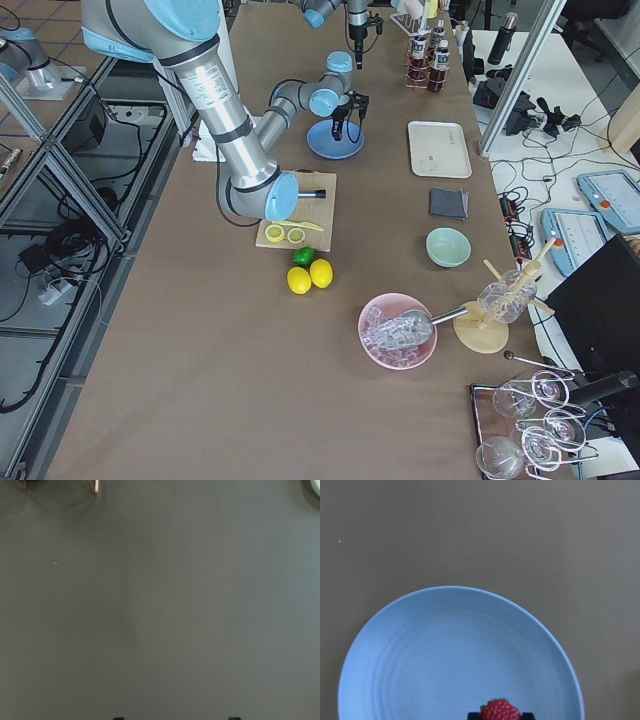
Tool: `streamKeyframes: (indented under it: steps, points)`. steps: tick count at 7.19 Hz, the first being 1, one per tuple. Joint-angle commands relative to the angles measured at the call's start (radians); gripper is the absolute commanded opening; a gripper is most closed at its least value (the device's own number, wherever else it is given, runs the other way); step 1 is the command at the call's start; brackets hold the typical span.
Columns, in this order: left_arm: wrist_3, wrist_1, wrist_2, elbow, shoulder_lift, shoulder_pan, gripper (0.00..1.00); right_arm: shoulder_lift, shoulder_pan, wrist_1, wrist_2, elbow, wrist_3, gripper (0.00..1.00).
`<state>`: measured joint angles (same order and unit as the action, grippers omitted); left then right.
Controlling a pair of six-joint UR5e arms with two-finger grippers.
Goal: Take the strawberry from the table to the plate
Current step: 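Lift the strawberry and carry it over the blue plate with the right gripper, then lower the strawberry onto the blue plate and open the right gripper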
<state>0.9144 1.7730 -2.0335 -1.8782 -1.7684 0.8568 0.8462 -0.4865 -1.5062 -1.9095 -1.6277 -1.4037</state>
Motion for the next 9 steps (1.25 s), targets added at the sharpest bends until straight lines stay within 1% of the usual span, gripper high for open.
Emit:
streamKeyframes:
  steps: [1,2,4,5,6,8,9]
  points:
    - [-0.034,0.0,-0.008,0.004,0.024,0.025,0.75,-0.047,0.049,0.043,0.053,0.09,-0.017,0.0]
    - [-0.034,0.0,-0.008,0.002,0.024,0.025,0.75,-0.047,0.051,0.07,0.053,0.11,-0.018,0.0]
    - [-0.034,0.0,-0.008,0.001,0.024,0.025,0.75,-0.058,0.051,0.08,0.055,0.132,-0.017,0.0]
    - [-0.032,0.0,-0.008,0.001,0.023,0.025,0.76,-0.059,0.049,0.078,0.055,0.134,-0.018,0.56]
    - [-0.032,0.0,-0.008,0.002,0.023,0.025,0.75,-0.056,0.048,0.078,0.055,0.134,-0.02,1.0]
    - [-0.032,0.0,-0.01,-0.007,0.023,0.025,0.76,-0.059,0.028,0.075,0.043,0.118,-0.021,1.0]
    - [-0.032,-0.007,-0.01,-0.022,0.023,0.03,0.76,-0.038,-0.037,0.063,-0.017,0.079,-0.021,1.0]
